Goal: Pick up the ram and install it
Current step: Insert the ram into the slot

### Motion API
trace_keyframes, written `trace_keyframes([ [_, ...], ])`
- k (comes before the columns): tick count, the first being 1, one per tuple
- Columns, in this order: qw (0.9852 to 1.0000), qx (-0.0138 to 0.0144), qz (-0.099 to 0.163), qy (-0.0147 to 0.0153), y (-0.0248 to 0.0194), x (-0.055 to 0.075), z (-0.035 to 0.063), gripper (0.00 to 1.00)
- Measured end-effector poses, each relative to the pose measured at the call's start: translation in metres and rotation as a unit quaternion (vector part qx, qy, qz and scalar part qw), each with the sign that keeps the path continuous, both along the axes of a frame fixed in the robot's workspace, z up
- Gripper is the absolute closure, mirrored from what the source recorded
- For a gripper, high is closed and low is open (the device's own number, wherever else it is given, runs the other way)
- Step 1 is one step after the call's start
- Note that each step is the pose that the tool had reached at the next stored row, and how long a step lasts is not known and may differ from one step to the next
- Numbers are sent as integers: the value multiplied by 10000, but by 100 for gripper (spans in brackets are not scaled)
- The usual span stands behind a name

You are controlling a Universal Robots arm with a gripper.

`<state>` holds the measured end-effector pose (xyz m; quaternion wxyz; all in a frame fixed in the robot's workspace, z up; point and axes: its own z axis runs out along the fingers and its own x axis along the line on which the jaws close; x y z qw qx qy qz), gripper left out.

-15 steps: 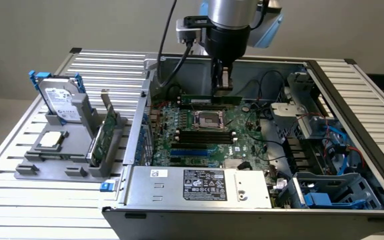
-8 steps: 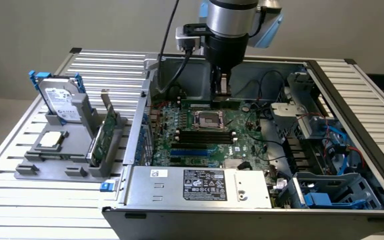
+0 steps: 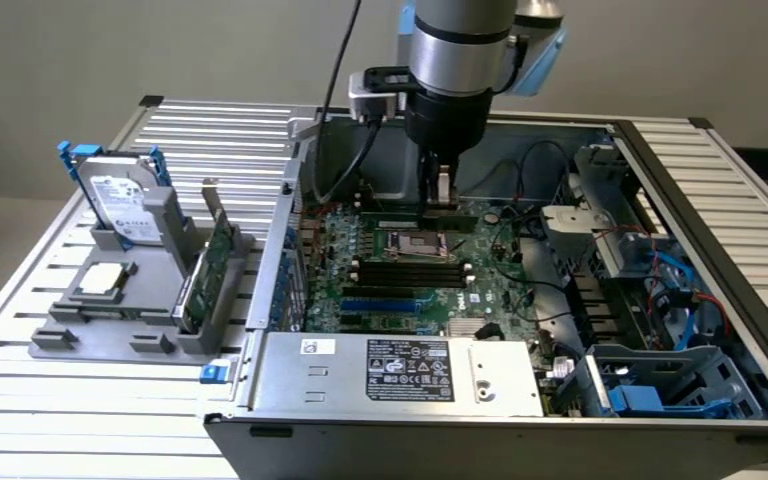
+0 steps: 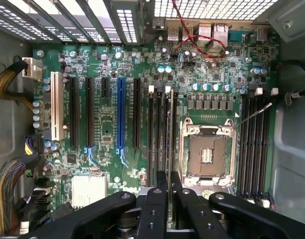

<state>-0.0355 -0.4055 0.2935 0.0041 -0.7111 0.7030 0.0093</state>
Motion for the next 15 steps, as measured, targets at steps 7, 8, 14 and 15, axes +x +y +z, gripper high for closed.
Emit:
trace_keyframes([
  [7, 10000, 0, -3, 15, -44, -3, -122, 86],
  [8, 10000, 0, -2, 15, -47, -2, -140, 86],
  [14, 10000, 0, -10, 15, -60, -2, -250, 86],
  [15, 10000, 0, -13, 15, -61, -2, -269, 86],
])
